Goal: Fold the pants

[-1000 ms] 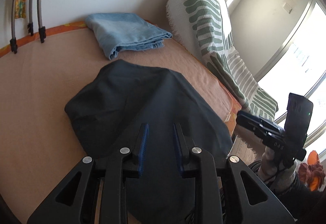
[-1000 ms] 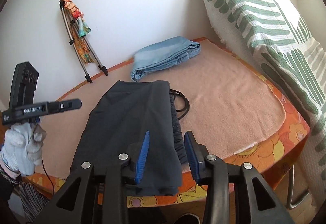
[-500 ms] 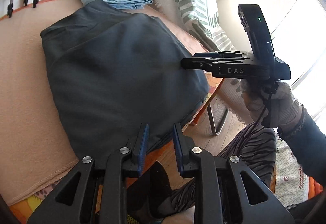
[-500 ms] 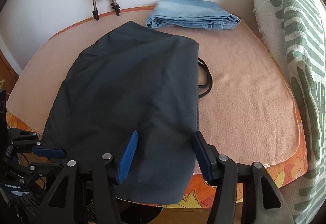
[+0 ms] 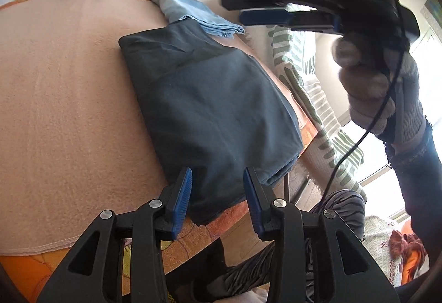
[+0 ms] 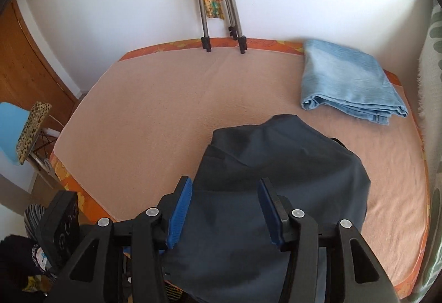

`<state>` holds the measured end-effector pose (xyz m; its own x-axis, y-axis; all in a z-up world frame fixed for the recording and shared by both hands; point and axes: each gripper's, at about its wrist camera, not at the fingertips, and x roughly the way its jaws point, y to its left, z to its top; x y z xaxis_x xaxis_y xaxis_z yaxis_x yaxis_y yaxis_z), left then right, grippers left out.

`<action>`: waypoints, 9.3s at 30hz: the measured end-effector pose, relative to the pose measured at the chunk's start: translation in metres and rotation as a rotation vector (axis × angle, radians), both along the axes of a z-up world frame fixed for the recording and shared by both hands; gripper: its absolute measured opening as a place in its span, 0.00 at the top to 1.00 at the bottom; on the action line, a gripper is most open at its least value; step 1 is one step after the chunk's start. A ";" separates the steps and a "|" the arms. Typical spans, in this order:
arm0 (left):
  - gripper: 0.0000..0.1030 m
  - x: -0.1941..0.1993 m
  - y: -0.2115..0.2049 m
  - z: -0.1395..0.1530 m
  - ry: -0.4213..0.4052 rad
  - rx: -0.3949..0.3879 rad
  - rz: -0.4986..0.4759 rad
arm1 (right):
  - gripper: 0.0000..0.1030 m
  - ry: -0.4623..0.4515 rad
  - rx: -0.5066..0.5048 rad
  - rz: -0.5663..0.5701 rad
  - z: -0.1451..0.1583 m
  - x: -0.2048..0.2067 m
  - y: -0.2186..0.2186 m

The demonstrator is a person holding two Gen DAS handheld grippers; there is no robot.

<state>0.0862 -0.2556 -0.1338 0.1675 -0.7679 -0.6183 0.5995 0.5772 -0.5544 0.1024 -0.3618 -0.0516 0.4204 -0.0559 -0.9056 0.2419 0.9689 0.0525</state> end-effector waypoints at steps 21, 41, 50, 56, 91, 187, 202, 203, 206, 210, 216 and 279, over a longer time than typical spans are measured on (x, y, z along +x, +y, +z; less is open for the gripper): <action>0.64 0.005 0.015 -0.019 0.057 -0.113 -0.009 | 0.61 0.495 -0.328 0.007 -0.138 0.143 0.036; 0.55 0.024 0.030 -0.016 0.077 -0.058 0.085 | 0.96 0.317 -0.167 -0.106 -0.093 0.113 0.000; 0.81 0.014 0.018 -0.016 0.080 -0.100 0.009 | 0.96 0.278 -0.148 -0.139 -0.081 0.108 -0.007; 0.90 0.007 0.022 -0.012 0.040 -0.085 0.013 | 0.97 0.276 -0.149 -0.141 -0.083 0.109 -0.004; 0.72 0.066 0.007 0.069 -0.215 0.138 0.061 | 0.63 -0.027 -0.017 -0.173 -0.038 -0.124 -0.020; 0.77 0.128 -0.018 -0.019 0.170 -0.001 0.089 | 0.47 -0.128 0.431 -0.163 -0.106 -0.126 -0.171; 0.92 0.121 -0.029 -0.004 0.089 0.013 0.073 | 0.58 -0.114 0.330 -0.197 -0.095 -0.127 -0.160; 0.92 0.122 -0.028 -0.005 0.089 0.016 0.075 | 0.49 -0.104 0.310 -0.207 -0.098 -0.127 -0.162; 0.92 0.124 -0.028 -0.009 0.095 0.015 0.079 | 0.36 -0.111 0.313 -0.226 -0.104 -0.129 -0.170; 0.92 0.123 -0.030 -0.009 0.093 0.018 0.086 | 0.66 -0.138 0.381 -0.227 -0.107 -0.127 -0.166; 0.93 0.111 -0.028 0.013 0.018 0.003 0.075 | 0.84 -0.173 0.301 -0.213 -0.077 -0.132 -0.148; 0.88 0.410 -0.199 0.048 -0.278 0.205 0.210 | 0.68 -0.155 -0.150 -0.300 -0.032 0.107 -0.402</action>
